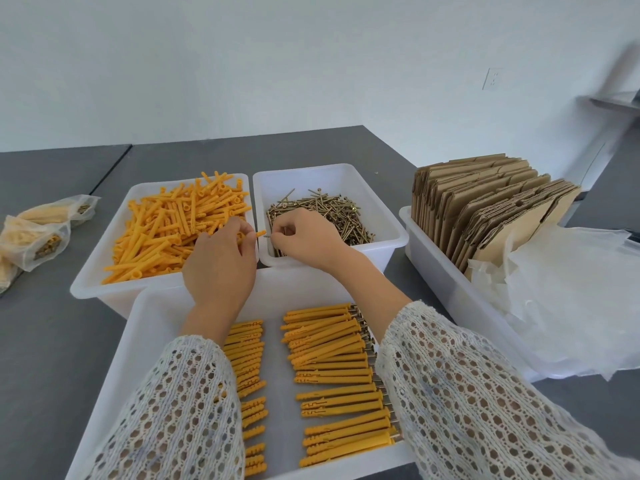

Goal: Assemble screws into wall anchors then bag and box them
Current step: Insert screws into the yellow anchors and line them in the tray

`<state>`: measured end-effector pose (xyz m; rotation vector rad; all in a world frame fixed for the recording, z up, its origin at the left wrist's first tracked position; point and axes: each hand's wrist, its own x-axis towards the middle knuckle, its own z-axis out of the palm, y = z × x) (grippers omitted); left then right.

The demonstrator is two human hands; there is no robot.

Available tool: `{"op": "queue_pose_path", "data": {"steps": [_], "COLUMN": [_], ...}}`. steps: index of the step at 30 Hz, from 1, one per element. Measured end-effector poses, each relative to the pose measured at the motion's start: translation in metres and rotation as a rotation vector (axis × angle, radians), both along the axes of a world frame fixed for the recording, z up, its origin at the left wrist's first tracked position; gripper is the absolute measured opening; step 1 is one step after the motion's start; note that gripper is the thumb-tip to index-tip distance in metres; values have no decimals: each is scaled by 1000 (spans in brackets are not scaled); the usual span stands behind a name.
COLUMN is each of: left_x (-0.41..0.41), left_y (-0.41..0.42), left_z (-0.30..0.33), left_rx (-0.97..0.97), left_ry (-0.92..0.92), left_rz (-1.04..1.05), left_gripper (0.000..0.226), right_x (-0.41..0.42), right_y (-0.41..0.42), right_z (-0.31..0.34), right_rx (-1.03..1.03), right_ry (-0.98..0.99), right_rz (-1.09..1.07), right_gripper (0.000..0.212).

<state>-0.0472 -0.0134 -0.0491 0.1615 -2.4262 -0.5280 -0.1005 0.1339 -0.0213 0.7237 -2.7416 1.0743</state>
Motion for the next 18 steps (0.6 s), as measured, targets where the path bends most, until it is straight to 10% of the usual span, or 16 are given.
{"op": "queue_pose_path", "data": {"steps": [9,18], "left_x": [-3,-4], "left_y": [-2,3], "left_z": [0,22], "left_rx": [150,783], "left_ry": [123,269], "left_rz": [-189,-171], "left_gripper": [17,8], "right_x": [-3,-11], "right_y": [-3,-2], "right_z": [-4,-3], "right_rx": [-34,-176], "right_ry": [74,144], "right_rz": [-65,-292], "right_gripper": [20,11]}}
